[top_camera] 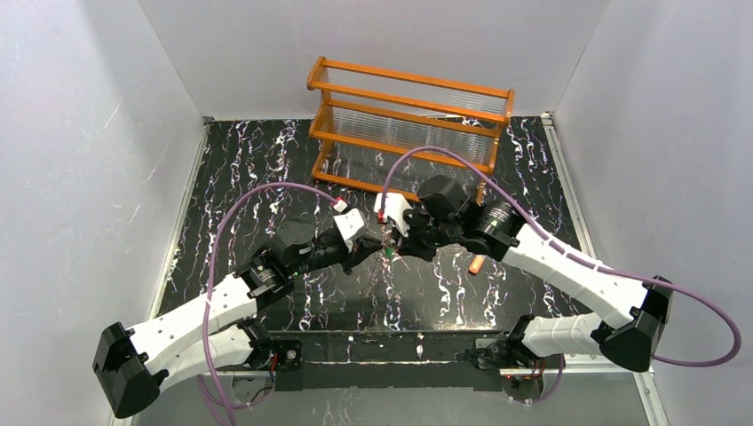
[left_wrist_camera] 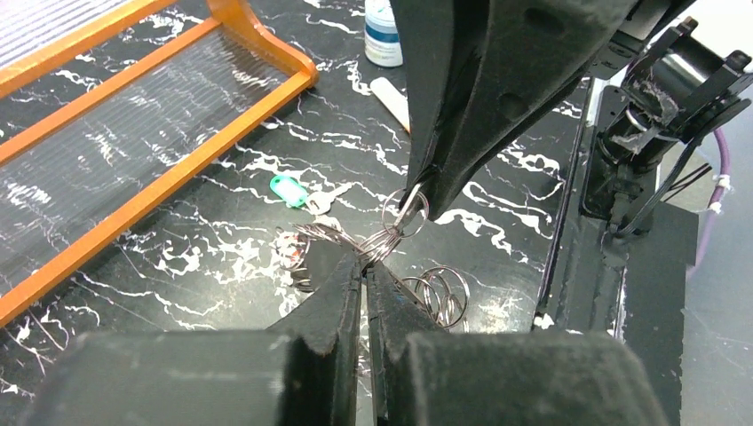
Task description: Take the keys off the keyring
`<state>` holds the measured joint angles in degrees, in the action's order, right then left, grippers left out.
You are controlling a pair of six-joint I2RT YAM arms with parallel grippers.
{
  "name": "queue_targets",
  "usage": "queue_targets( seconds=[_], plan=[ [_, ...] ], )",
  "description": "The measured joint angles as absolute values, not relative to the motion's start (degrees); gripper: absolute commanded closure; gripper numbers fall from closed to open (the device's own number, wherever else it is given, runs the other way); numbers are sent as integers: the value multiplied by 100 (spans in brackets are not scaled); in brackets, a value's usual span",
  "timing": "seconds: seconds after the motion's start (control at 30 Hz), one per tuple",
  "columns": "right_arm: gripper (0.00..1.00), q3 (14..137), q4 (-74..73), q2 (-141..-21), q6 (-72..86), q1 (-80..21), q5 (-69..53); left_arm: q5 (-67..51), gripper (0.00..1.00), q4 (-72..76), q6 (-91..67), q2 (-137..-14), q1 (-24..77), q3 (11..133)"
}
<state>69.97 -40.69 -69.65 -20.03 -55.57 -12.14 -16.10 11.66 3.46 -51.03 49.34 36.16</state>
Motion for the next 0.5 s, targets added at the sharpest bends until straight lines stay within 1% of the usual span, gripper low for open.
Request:
queue_targets(
  seconds=[0.13,0.33,0.5],
  plan=[
    [99,7004,-4193,-7126,-1621,-5559,-1024,-1669,100,1118,331,-5100,4917,3597],
    [99,7004,-4091,-7218,-1004,-5559,-519,-1852,100,1487,-64,-5081,4882,3520],
    [99,7083,-3874,-7293,-740,-5546,-690,-1859,100,1671,-454,-5157,4880,3522]
  ],
)
